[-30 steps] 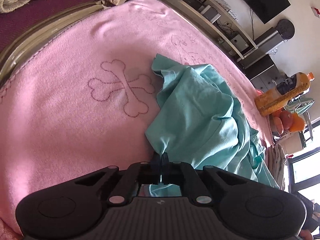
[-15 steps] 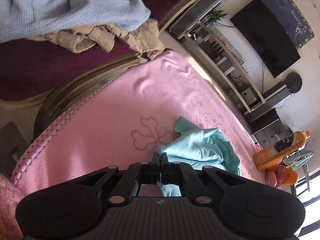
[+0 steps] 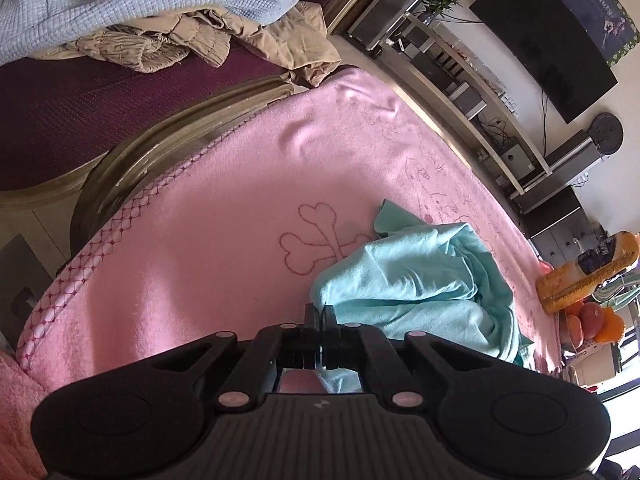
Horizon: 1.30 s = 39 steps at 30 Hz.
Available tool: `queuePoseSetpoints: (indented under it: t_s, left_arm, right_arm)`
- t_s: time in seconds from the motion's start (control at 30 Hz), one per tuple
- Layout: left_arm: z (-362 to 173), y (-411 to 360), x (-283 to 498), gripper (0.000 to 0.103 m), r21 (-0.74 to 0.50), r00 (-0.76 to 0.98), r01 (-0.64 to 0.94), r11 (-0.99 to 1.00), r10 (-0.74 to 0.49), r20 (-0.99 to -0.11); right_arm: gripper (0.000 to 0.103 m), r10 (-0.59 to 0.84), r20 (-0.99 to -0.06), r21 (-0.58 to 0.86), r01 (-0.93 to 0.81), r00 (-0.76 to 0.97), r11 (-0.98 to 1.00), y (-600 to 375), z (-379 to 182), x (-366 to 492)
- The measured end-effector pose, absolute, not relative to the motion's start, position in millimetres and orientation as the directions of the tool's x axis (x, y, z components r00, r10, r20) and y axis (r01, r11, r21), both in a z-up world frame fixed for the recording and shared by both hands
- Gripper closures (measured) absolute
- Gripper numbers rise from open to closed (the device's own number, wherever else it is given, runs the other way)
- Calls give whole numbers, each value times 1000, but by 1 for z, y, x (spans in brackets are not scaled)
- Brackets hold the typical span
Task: Fold clothes
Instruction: 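Lift the shirt with both tools and shake it out above the blanket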
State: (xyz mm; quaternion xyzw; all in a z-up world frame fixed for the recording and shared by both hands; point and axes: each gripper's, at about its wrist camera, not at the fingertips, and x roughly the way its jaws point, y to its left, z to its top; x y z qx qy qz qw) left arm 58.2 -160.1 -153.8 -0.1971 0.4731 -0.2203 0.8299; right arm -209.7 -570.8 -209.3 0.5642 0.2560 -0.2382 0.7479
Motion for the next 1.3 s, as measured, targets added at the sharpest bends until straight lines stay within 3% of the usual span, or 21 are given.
queuePoseSetpoints:
  t_s: [0.13, 0.23, 0.47, 0.53, 0.63, 0.87, 0.93, 1.03, 1.1, 1.13, 1.17, 1.23, 1.3]
  left_arm:
    - [-118, -161, 63, 103, -665, 435, 198, 720, -673, -598]
    - [-51, -169, 68, 103, -715, 473, 285, 638, -743, -474]
    - [125, -120, 35, 103, -755, 610, 509, 413, -792, -22]
    - [147, -106, 20, 103, -742, 618, 536, 403, -786, 20]
    - [165, -90, 2, 103, -745, 601, 563, 359, -797, 70]
    - [188, -57, -32, 103, -737, 577, 626, 253, -787, 219]
    - [190, -56, -33, 103, -735, 575, 630, 249, -786, 227]
    - [186, -72, -21, 103, -717, 601, 604, 348, -790, 123]
    - [168, -105, 7, 103, -679, 613, 547, 489, -787, -73]
    - [157, -122, 22, 103, -667, 602, 508, 544, -779, -177]
    - [145, -132, 37, 103, -688, 576, 478, 546, -786, -223]
    - [141, -144, 55, 103, -685, 584, 472, 555, -779, -228]
    - [164, -147, 71, 103, -685, 629, 486, 544, -761, -158]
  right_arm:
    - [99, -90, -544, 805, 549, 834, 226, -574, -167, -208]
    - [99, -117, -448, 855, 463, 886, 233, -579, -110, -203]
    - [99, -359, -108, 856, 271, 927, 440, -556, 76, -261]
    - [99, -392, -46, 837, 250, 919, 487, -544, 105, -286]
    - [99, -363, -46, 835, 235, 931, 498, -532, 121, -304]
    - [99, -359, 145, 779, 117, 922, 616, -491, 161, -350]
    - [99, -353, 176, 758, 102, 919, 644, -484, 168, -354]
    - [99, -343, 135, 735, 138, 930, 664, -489, 165, -336]
    - [99, -332, 66, 722, 185, 941, 667, -497, 159, -314]
    - [99, -317, -40, 718, 248, 948, 650, -507, 150, -289]
    - [99, -300, -132, 716, 300, 945, 631, -516, 140, -267]
    - [99, -292, -185, 730, 330, 938, 599, -527, 130, -240]
    - [99, -324, -136, 711, 320, 936, 627, -528, 143, -235]
